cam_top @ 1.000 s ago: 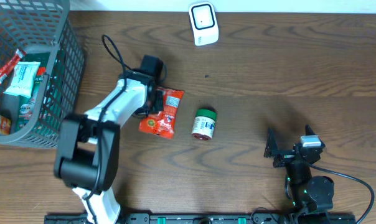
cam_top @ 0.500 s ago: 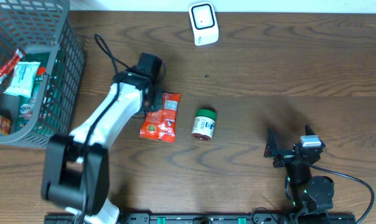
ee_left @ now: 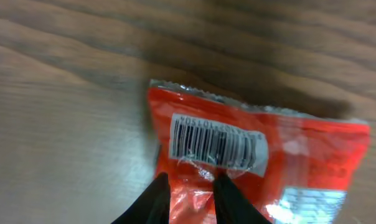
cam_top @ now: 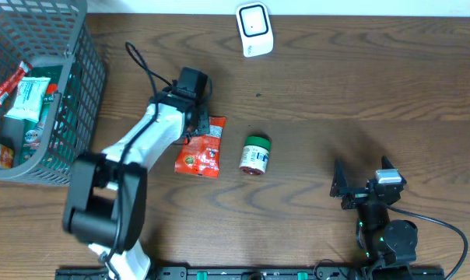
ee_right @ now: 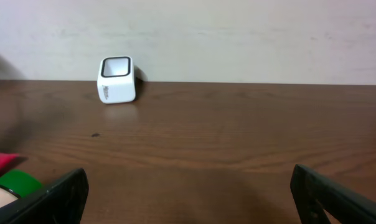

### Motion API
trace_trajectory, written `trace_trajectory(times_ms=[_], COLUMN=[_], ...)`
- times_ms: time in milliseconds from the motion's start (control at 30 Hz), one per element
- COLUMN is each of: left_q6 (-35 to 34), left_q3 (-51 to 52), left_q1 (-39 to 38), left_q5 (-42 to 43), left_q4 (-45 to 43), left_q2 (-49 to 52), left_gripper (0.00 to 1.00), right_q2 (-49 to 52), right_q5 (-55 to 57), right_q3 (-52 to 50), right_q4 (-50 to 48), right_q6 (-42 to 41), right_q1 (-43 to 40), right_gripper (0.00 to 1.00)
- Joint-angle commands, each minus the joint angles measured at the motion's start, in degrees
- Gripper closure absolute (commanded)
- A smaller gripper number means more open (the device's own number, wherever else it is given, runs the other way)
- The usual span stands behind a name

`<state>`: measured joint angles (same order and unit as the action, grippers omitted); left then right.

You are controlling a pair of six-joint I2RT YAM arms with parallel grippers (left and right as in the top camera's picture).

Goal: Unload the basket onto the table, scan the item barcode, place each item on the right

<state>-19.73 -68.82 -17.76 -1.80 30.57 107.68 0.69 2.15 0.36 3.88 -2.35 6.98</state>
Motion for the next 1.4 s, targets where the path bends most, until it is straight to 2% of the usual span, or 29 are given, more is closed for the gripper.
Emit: trace_trajectory(times_ms=[0,167,267,400,533,567,600,700,733,1000,1200,1367], left_q6=[-0.61,-0.24,-0.31,-0.31,-0.28,-0.31,-0.31,-0.31,-0.33,-0.33,0.63,1.01], left_q3=[0.63,-1.84,-3.30,-3.30,-3.19,-3.02,-2.71,-1.31,-0.76,1.11,1.11,1.11], left_q1=[-0.13,0.20,0.20,0.20,0.22,0.22,0.22,0.22,0.22,0.33,0.31,0.31], left_q5=[-0.28,-0.39,-0.37,-0.37,-0.55,-1.11,-1.86,-5.40,-6.60,-8.13,-2.01,-1.60], left_q4=[-1.64,-2.03,-1.05,0.31,4.00,5.16,5.90,7.41,7.52,7.54,6.64,4.92], left_q2=[1.77,-0.37,-4.59,-9.29,-9.77,-9.49,-9.11,-8.07,-7.74,-2.21,0.87,0.87], left_gripper=[0.75,0.74,0.66,0.61,0.61,0.62,0.67,0.90,0.92,0.92,0.92,0.89], right_q2=[-0.31,-0.31,-0.31,-0.31,-0.31,-0.31,-0.31,-0.31,-0.31,-0.31,-0.31,-0.31], right_q5=[0.13,0.13,0.13,0.13,0.13,0.13,0.13,0.13,0.13,0.13,0.13,0.13], right_q3=[-0.04,-0.04,-0.04,-0.04,-0.04,-0.04,-0.04,-0.04,-0.04,-0.04,-0.04,-0.04], right_q4=[0.22,0.24,0.24,0.22,0.24,0.24,0.22,0.22,0.22,0.24,0.24,0.24], right_q6=[0.48,0.48,0.48,0.48,0.48,0.48,0.48,0.48,0.48,0.48,0.48,0.48], right_q1=[-0.24,-0.24,-0.24,-0.24,-0.24,-0.24,-0.24,-0.24,-0.24,-0.24,-0.24,-0.24], right_gripper=[0.01,0.01,0.01,0.01,0.01,0.01,0.01,0.01,0.01,0.01,0.01,0.01])
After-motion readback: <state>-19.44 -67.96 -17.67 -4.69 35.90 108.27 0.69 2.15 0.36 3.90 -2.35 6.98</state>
